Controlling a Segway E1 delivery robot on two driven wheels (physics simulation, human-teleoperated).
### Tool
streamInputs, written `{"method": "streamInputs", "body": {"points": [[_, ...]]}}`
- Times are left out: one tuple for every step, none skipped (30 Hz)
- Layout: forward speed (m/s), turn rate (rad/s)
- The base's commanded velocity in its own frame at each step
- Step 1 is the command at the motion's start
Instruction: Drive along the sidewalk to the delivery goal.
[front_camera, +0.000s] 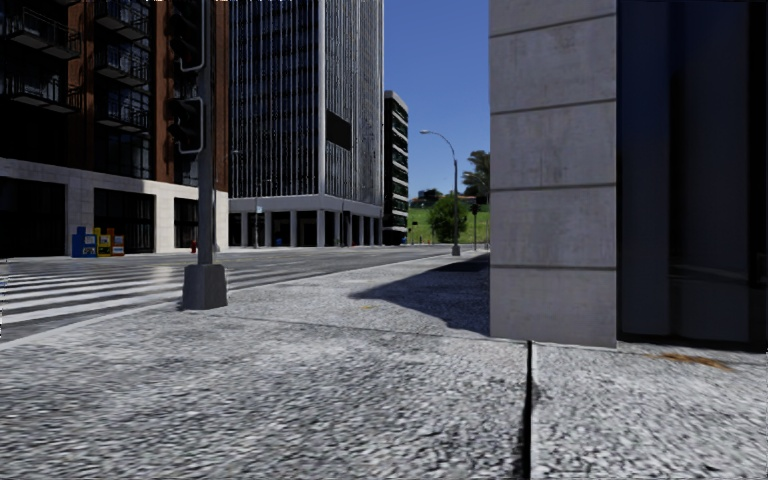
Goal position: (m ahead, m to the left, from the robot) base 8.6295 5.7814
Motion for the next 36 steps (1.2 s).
{"method": "streamInputs", "body": {"points": [[2.0, 0.59], [2.0, 0.6], [2.0, 0.6], [2.0, 0.61], [2.0, 0.61], [2.0, 0.63], [2.0, 0.67], [2.0, 0.67], [2.0, 0.68], [2.0, 0.68], [2.0, 0.68], [2.0, 0.68], [2.0, 0.68], [2.0, 0.68], [2.0, 0.68], [2.0, 0.68], [2.0, 0.68], [2.0, 0.68], [2.0, 0.68], [2.0, 0.68], [2.0, 0.68], [2.0, 0.68], [2.0, 0.68], [2.0, 0.68], [2.0, 0.68], [2.0, 0.68], [2.0, 0.67], [2.0, 0.62], [2.0, 0.61], [2.0, 0.61], [2.0, 0.6], [2.0, 0.6], [2.0, 0.6], [2.0, 0.6], [2.0, 0.6], [2.0, 0.6]]}}
